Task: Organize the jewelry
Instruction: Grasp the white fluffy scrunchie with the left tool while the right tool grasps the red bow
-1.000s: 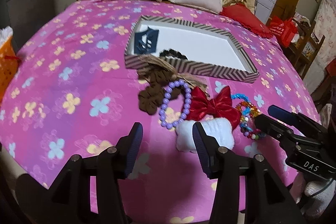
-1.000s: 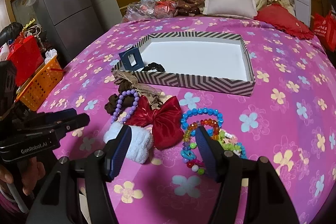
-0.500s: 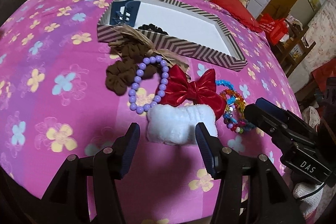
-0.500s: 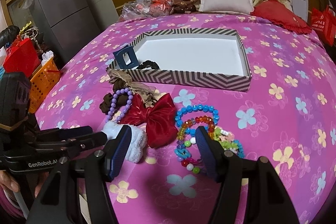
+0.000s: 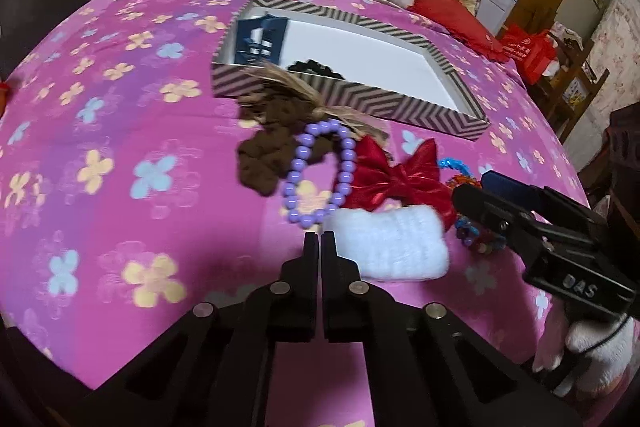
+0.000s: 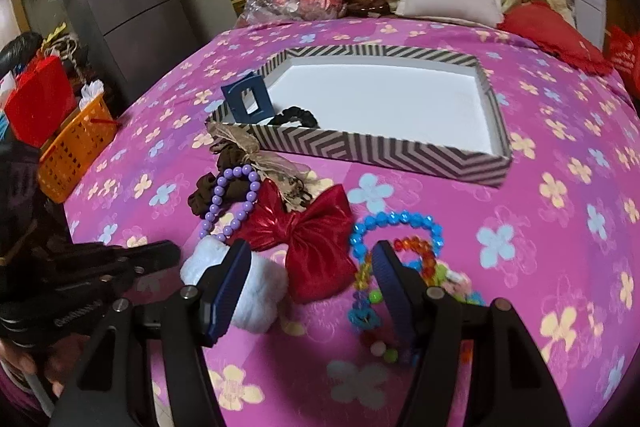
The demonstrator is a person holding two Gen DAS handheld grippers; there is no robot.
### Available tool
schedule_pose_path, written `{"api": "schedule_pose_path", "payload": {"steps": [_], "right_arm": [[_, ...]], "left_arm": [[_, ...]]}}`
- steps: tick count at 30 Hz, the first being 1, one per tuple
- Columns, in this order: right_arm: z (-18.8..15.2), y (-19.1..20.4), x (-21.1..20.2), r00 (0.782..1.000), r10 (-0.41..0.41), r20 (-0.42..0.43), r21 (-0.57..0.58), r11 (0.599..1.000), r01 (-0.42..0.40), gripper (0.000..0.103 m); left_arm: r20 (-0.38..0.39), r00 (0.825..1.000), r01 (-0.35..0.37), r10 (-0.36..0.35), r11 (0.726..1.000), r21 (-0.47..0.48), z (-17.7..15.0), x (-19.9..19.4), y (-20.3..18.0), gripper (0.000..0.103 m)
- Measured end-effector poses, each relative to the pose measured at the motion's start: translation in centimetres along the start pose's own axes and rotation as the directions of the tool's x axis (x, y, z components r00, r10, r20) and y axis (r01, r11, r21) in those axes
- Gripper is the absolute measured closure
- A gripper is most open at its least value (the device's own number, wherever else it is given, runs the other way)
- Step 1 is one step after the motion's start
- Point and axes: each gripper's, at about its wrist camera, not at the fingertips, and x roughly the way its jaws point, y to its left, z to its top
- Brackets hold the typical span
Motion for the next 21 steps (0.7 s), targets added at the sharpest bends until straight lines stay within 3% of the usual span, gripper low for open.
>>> {"api": "schedule_pose_path", "payload": {"steps": [4,7,8,15,18,21], "right_arm": [[0.6,-0.4,0.5,1.0,0.004,-0.006,0.016,1.0,-0.004,0.037],[0.5,-0.7,0.4,1.0,0.007,-0.006,0.032,0.999,-0.007,0.037],[0.5,-0.9,0.4,1.0,0.004,-0.007,0.034,0.999,-0.003,0.037],[0.3,-2.7,-0.7,1.0,-0.013,0.006,0.082,0.997,0.012,0.037],[0.5,-3.3,-1.0,1.0,-0.005,0.015,0.105,0.994,0.004,0.037],[0.6,-2.9,-0.8,1.0,0.004,0.012,0.092,0.996,-0.005,0.037]], "left_arm": [[-0.003,0.998,0.066,-0.067,0.996,-0.052,0.0,-0.6,0.9,0.094],[-0.024,0.991,0.126,-0.129,0.987,-0.094,0.3,-0.1,1.0,0.057],[-0.025,0.989,0.14,-0.144,0.985,-0.1,0.2,0.0,0.9,0.054],[-0.074,0.981,0.171,-0.179,0.979,-0.107,0.2,2.2,-0.5,0.054],[-0.082,0.981,0.166,-0.177,0.978,-0.127,0.3,3.2,-0.7,0.064],[-0.066,0.986,0.145,-0.151,0.986,-0.088,0.3,2.9,-1.1,0.079]]}}
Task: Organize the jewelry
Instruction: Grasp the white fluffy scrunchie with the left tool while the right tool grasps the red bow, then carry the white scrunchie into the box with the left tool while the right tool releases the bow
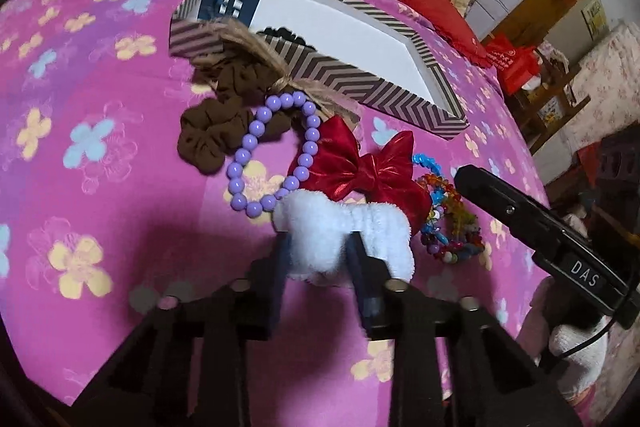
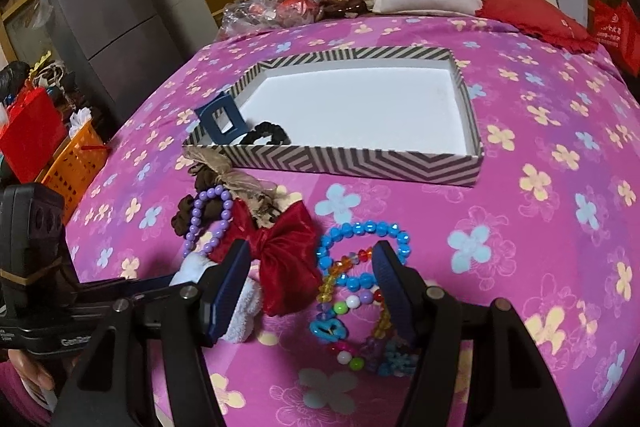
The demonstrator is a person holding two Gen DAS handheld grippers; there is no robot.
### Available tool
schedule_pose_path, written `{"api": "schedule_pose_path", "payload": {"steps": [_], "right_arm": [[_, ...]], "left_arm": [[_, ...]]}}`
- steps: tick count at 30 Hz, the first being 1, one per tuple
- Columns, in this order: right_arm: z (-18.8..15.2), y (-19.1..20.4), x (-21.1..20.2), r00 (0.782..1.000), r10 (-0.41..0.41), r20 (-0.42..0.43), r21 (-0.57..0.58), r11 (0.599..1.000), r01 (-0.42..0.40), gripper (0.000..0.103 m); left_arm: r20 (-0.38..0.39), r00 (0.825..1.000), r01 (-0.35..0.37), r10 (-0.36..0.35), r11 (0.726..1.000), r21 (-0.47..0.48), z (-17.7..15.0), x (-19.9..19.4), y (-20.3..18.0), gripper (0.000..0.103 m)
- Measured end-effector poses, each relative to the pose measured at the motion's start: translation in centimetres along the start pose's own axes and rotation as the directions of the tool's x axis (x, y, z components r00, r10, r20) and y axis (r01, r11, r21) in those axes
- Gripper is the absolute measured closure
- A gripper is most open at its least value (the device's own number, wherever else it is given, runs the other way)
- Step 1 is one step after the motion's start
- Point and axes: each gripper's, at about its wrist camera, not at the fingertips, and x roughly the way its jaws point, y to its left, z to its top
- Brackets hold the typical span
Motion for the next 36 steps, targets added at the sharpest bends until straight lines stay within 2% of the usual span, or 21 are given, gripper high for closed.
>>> {"api": "schedule_pose_path", "payload": {"steps": [2,6,12,19,20,21,23,28,29,36], "right_arm": [[0.0,0.7,0.3,1.0,0.003,-0.007,-0.026,1.0,-0.003,0.037],[-0.1,2.3,1.5,0.999,0.005,-0.034,-0.092,0.996,-0.008,0.037],[-0.2,4.1,4.1,0.997,-0.009,-0.08,-0.183,0.983,-0.006,0.037],[0.0,4.9,6.6,0.991,-0.045,-0.126,-0.289,0.957,0.007,0.037],[0.0,5.0,6.9,0.991,-0.054,-0.124,-0.302,0.953,0.014,0.04],[0.0,4.9,7.1,0.991,-0.051,-0.125,-0.307,0.952,0.01,0.053],[-0.2,4.8,7.2,0.993,-0.035,-0.117,-0.32,0.948,-0.004,0.065],[-0.5,4.4,6.0,0.994,0.012,-0.113,-0.295,0.954,-0.045,0.079],[-0.5,4.3,5.7,0.994,0.021,-0.108,-0.288,0.956,-0.051,0.086],[0.2,3.9,2.1,0.998,0.059,-0.038,-0.252,0.966,-0.067,0.086]], "left_arm": [[0.001,1.0,-0.015,0.015,1.0,0.019,-0.1,-0.4,0.0,0.084],[0.026,0.997,-0.067,0.066,0.997,0.048,-0.3,-2.1,0.9,0.085],[0.046,0.992,-0.122,0.121,0.992,0.028,-0.3,-4.4,3.3,0.085],[0.041,0.991,-0.128,0.128,0.992,0.002,0.0,-4.2,4.3,0.085],[0.037,0.991,-0.129,0.128,0.992,0.001,-0.1,-4.0,4.2,0.085],[0.037,0.991,-0.132,0.131,0.991,0.002,-0.1,-3.8,4.1,0.085],[0.039,0.99,-0.136,0.136,0.991,0.005,-0.1,-3.8,4.1,0.085],[0.04,0.991,-0.124,0.124,0.992,-0.004,0.0,-4.0,3.9,0.085],[0.044,0.992,-0.12,0.12,0.993,-0.003,0.0,-4.2,3.9,0.085],[0.084,0.992,-0.097,0.096,0.995,0.011,0.6,-6.0,2.7,0.085]]}}
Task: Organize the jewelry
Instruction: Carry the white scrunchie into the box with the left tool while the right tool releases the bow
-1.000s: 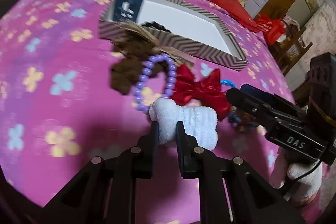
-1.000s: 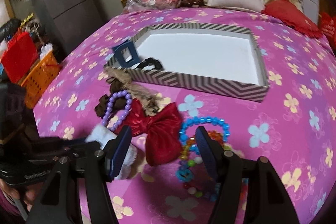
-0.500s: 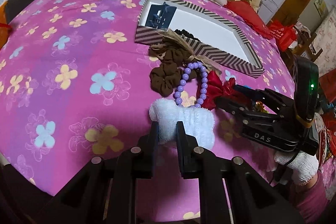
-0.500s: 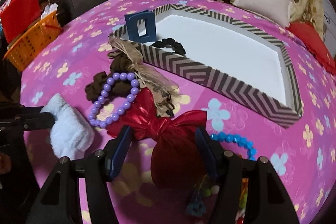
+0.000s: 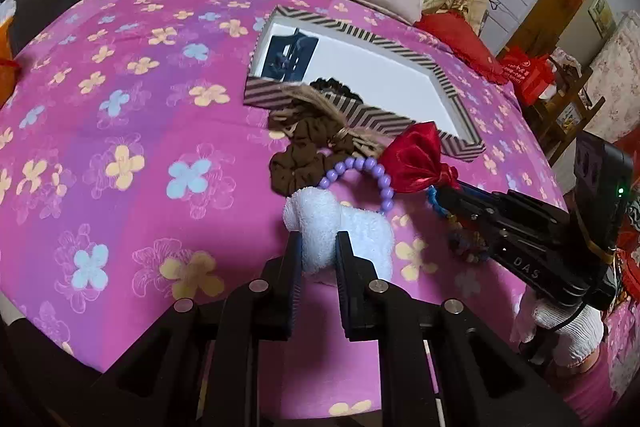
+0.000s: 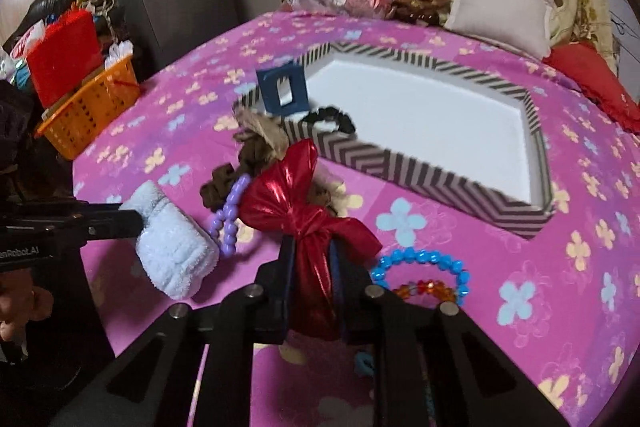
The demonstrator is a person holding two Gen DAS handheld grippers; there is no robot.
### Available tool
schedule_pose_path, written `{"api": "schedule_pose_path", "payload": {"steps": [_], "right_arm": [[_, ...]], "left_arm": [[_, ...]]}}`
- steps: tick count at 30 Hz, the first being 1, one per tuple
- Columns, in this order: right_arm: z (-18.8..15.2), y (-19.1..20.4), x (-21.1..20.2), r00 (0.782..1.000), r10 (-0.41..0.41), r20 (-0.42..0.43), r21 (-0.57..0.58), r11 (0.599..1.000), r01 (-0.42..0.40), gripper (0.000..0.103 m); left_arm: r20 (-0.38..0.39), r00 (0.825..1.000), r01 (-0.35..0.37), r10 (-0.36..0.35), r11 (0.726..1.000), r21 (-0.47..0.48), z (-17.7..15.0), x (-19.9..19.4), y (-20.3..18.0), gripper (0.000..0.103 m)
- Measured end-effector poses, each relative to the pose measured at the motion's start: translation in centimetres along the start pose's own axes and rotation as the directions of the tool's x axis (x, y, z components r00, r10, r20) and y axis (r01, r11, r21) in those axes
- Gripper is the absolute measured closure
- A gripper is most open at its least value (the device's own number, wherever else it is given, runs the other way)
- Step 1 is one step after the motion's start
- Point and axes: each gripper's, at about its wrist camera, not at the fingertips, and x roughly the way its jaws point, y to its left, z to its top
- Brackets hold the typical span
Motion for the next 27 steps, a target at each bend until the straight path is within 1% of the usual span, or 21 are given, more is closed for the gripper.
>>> {"api": "schedule_pose_path", "payload": {"steps": [5,9,14,17,20,22,25,27], "right_arm": [[1.1,-0.6,-1.4,0.999,0.015,0.047,0.042,0.999,-0.017,0.086],[2.2,-1.0,-1.8,0.997,0.005,0.073,0.066,0.998,-0.01,0.086],[4.2,-2.4,-1.5,0.995,-0.014,0.096,0.117,0.993,0.003,0.086],[5.4,-3.5,-0.3,0.996,-0.003,0.088,0.158,0.987,-0.011,0.086],[6.4,-4.1,1.0,0.997,-0.001,0.076,0.176,0.984,-0.012,0.086],[7.2,-4.6,2.1,0.998,0.005,0.066,0.192,0.981,-0.017,0.086],[8.7,-5.5,3.7,0.998,0.011,0.056,0.226,0.974,-0.023,0.086],[10.0,-6.1,5.1,0.999,0.014,0.035,0.248,0.968,-0.023,0.085]], "left_arm": [[0.015,1.0,0.021,-0.021,1.0,-0.005,1.1,-0.4,-0.3,0.085],[0.038,0.999,0.031,-0.03,0.999,-0.007,2.4,-0.7,-0.7,0.085],[0.1,0.995,0.005,-0.007,1.0,0.023,5.4,-1.2,-1.6,0.085],[0.142,0.99,-0.01,0.008,1.0,0.013,8.2,-1.2,-1.5,0.085],[0.172,0.985,-0.029,0.029,1.0,-0.001,11.1,-0.8,-1.1,0.085],[0.193,0.979,-0.062,0.063,0.998,-0.011,13.3,-0.1,-0.9,0.085],[0.194,0.977,-0.083,0.09,0.996,-0.041,16.2,1.4,-0.1,0.085],[0.179,0.979,-0.089,0.099,0.994,-0.062,18.1,2.7,0.6,0.085]]}}
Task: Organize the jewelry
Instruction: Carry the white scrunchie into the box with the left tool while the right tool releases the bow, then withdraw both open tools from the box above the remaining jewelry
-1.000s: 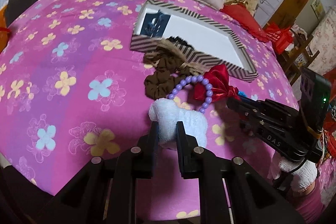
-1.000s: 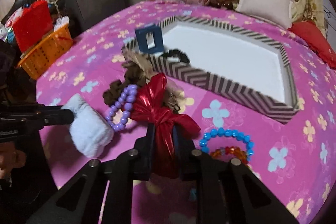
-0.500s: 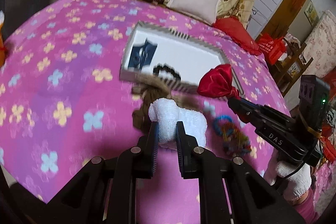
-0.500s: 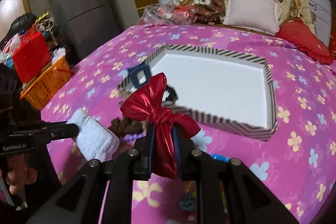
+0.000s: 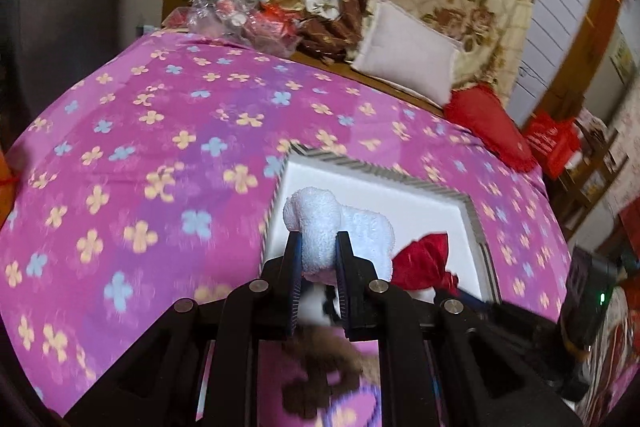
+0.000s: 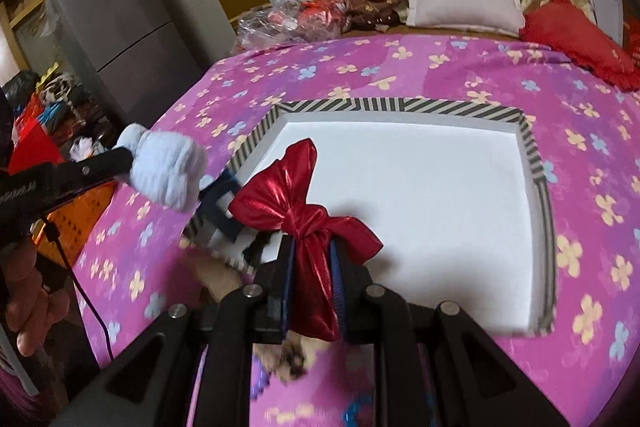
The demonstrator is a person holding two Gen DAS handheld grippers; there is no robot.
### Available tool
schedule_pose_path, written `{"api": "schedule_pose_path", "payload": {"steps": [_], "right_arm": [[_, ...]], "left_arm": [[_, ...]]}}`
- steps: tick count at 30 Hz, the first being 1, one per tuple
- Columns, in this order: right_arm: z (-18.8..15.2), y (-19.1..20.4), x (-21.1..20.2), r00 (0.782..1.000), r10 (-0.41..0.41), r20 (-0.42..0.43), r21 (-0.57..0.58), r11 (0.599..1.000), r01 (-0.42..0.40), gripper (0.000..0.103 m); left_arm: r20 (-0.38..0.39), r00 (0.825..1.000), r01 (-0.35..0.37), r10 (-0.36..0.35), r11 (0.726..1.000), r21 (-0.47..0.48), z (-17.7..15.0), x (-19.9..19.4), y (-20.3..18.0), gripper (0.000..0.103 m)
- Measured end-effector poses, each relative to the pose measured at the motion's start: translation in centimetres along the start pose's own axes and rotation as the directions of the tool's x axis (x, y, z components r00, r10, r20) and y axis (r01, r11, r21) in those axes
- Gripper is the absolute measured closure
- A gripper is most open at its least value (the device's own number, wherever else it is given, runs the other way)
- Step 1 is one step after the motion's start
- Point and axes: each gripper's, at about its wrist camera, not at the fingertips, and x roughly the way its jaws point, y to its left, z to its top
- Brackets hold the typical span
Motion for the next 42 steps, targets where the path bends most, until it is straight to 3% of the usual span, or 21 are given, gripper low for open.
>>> {"api": "schedule_pose_path", "payload": {"steps": [7,13,20,22,31,36,42], "right_arm": [[3.6,-0.5,5.8,0.996,-0.027,-0.087,0.031,0.999,0.029,0.085],[4.6,-0.6,9.9,0.988,-0.03,-0.151,0.06,0.997,0.039,0.085],[3.9,-1.2,11.2,0.983,-0.001,-0.181,0.107,0.994,0.021,0.067],[3.8,-1.3,10.6,0.985,-0.014,-0.172,0.106,0.994,0.033,0.061],[2.7,-1.4,6.0,0.993,-0.03,-0.112,0.078,0.996,0.039,0.051],[1.6,-1.3,3.5,0.997,-0.027,-0.075,0.088,0.996,0.034,0.05],[-0.3,-0.5,1.0,0.999,-0.015,-0.049,0.09,0.996,0.019,0.049]], "left_arm": [[-0.082,0.996,-0.042,0.038,0.998,-0.048,2.9,6.5,1.7,0.085],[-0.158,0.987,-0.027,0.015,0.997,-0.077,3.3,10.3,2.9,0.085],[-0.196,0.981,-0.025,0.01,0.997,-0.073,2.9,12.1,2.9,0.083],[-0.207,0.978,-0.023,0.008,0.997,-0.072,2.9,12.3,2.9,0.078],[-0.198,0.98,-0.008,-0.011,0.995,-0.097,2.7,9.8,3.5,0.059],[-0.165,0.986,-0.02,0.01,0.998,-0.062,1.7,6.7,3.5,0.058],[-0.097,0.991,-0.089,0.09,0.996,0.014,-1.0,2.7,2.6,0.058]]}}
